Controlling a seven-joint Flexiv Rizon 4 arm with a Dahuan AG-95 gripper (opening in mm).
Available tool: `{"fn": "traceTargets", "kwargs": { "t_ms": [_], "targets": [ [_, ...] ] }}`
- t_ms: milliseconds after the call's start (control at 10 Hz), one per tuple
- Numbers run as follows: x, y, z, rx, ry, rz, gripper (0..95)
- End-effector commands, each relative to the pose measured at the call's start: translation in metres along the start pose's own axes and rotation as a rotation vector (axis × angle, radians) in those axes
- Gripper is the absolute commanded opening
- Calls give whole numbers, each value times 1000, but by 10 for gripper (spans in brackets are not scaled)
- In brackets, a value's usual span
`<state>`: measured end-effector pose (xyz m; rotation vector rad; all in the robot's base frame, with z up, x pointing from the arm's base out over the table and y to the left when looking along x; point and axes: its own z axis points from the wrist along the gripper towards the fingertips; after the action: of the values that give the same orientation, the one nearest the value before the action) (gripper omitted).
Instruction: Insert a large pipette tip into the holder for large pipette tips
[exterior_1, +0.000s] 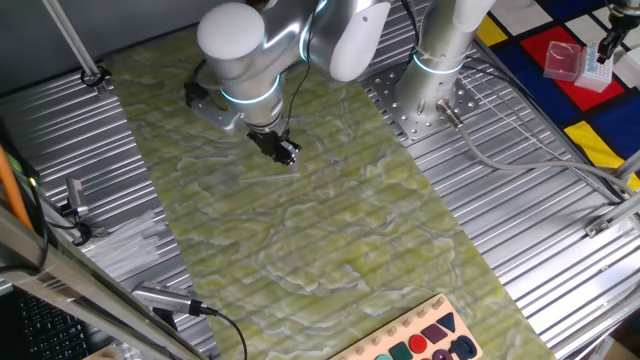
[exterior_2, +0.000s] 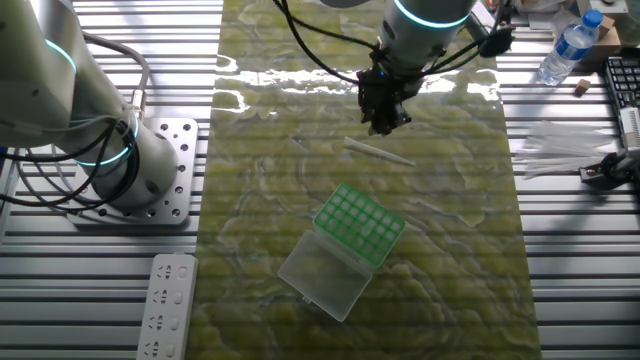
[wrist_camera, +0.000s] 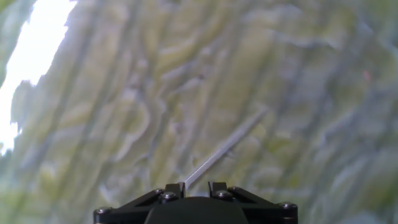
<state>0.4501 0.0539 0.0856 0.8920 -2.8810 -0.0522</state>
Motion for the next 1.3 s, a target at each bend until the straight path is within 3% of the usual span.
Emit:
{"fn": "traceTargets", "kwargs": {
  "t_ms": [100, 200, 300, 500, 600, 800, 1300],
  "targets": [
    [1, 2, 3, 12, -21, -521, 190],
    [2, 3, 3, 12, -25, -592, 190],
    [3, 4, 4, 12, -25, -603, 190],
    [7, 8, 7, 2, -29, -469, 190],
    [8, 11, 12, 1, -21, -486, 190],
    [9, 14, 21, 8, -14, -635, 190],
    [9, 14, 21, 34, 5, -907, 190]
  ]
}}
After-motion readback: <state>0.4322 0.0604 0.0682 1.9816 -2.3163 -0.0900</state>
